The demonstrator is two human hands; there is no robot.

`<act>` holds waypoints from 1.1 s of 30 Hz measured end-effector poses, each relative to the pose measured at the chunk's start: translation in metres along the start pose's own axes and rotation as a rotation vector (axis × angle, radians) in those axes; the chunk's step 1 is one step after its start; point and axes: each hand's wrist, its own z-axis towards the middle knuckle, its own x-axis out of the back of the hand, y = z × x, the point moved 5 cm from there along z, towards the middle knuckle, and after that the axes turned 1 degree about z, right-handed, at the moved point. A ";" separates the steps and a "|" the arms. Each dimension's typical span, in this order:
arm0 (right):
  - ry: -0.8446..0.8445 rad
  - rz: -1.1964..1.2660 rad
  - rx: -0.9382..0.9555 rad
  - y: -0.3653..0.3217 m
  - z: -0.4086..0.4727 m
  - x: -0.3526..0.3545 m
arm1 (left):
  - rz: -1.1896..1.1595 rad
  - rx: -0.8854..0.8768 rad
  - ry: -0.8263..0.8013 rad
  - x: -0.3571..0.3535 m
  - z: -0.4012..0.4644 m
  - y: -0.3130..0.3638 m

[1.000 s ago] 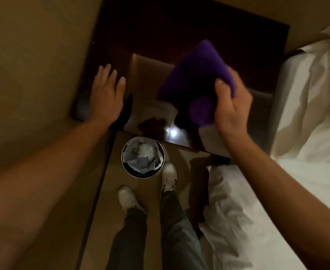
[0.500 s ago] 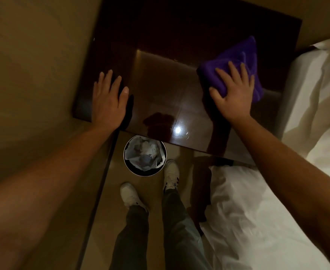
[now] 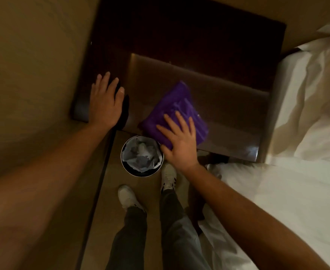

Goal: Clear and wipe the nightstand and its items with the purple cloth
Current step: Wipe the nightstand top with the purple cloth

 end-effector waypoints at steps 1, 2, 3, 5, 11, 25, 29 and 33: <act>-0.015 0.054 0.000 -0.014 -0.008 -0.008 | 0.001 -0.001 -0.003 0.001 -0.001 0.001; -0.029 0.103 0.002 -0.027 -0.016 -0.016 | 0.005 -0.008 0.002 0.004 -0.002 0.002; -0.040 0.145 0.007 -0.039 -0.022 -0.022 | 0.008 -0.023 0.018 0.007 -0.004 0.003; -0.045 0.211 0.018 -0.058 -0.032 -0.032 | 0.002 -0.067 0.073 0.014 -0.012 0.006; -0.123 0.254 0.062 -0.101 -0.053 -0.055 | 0.089 -0.243 0.075 0.028 -0.037 0.000; -0.131 0.345 -0.091 -0.100 -0.050 -0.039 | 0.181 -0.456 -0.024 0.043 -0.095 0.009; -0.092 0.381 -0.125 -0.095 -0.054 -0.015 | 0.125 -0.414 -0.011 0.050 -0.094 0.027; 0.005 0.453 -0.142 -0.090 -0.049 0.022 | 0.062 -0.365 0.039 0.062 -0.084 0.050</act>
